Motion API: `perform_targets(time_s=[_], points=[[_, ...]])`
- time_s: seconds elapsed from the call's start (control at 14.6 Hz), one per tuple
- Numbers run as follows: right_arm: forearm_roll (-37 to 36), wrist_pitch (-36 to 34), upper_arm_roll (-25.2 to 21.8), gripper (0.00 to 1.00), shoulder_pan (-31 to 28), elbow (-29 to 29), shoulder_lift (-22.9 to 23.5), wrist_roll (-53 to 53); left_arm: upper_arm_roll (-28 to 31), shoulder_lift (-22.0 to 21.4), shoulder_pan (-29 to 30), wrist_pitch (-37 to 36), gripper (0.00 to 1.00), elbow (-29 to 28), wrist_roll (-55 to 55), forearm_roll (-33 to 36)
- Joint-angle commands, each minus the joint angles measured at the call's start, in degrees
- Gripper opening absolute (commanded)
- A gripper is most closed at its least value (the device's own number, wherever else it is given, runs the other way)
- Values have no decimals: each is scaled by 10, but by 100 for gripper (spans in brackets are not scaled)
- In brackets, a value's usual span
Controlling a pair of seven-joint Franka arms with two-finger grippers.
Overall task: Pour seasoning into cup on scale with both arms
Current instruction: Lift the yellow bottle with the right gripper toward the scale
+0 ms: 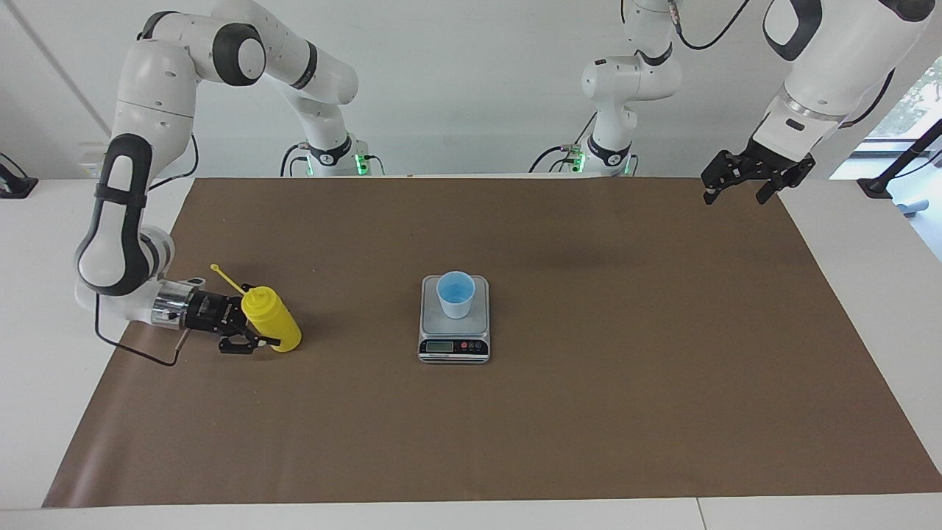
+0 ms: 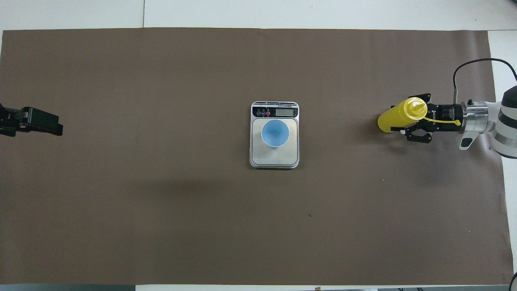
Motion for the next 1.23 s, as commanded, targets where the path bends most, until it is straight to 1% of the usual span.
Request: perform_targets(time_s=[0.0, 0.2, 0.41, 0.48, 0.61, 0.75, 0.89, 1.02, 1.16], points=[[12, 33, 1, 0, 17, -12, -46, 22, 1, -16, 1, 2, 100, -16, 4, 5], [-4, 48, -2, 0, 49, -11, -96, 87, 0, -16, 1, 2, 100, -17, 4, 5], [-70, 102, 0, 0, 98, -17, -148, 197, 1, -16, 1, 2, 100, -17, 4, 5], [-87, 117, -2, 0, 120, -18, -157, 222, 0, -16, 1, 2, 100, -17, 4, 5], [-115, 152, -1, 0, 156, -18, -167, 261, 1, -16, 1, 2, 100, -16, 4, 5], [-175, 205, -1, 0, 214, -20, -180, 333, 1, -16, 1, 2, 100, -17, 4, 5], [-217, 249, -1, 0, 254, -23, -180, 382, 0, -16, 1, 2, 100, -17, 4, 5], [-228, 286, -2, 0, 277, -49, -185, 386, 0, -16, 1, 2, 100, -16, 4, 5], [-276, 310, -2, 0, 297, -70, -188, 387, 1, -16, 1, 2, 100, -17, 4, 5]])
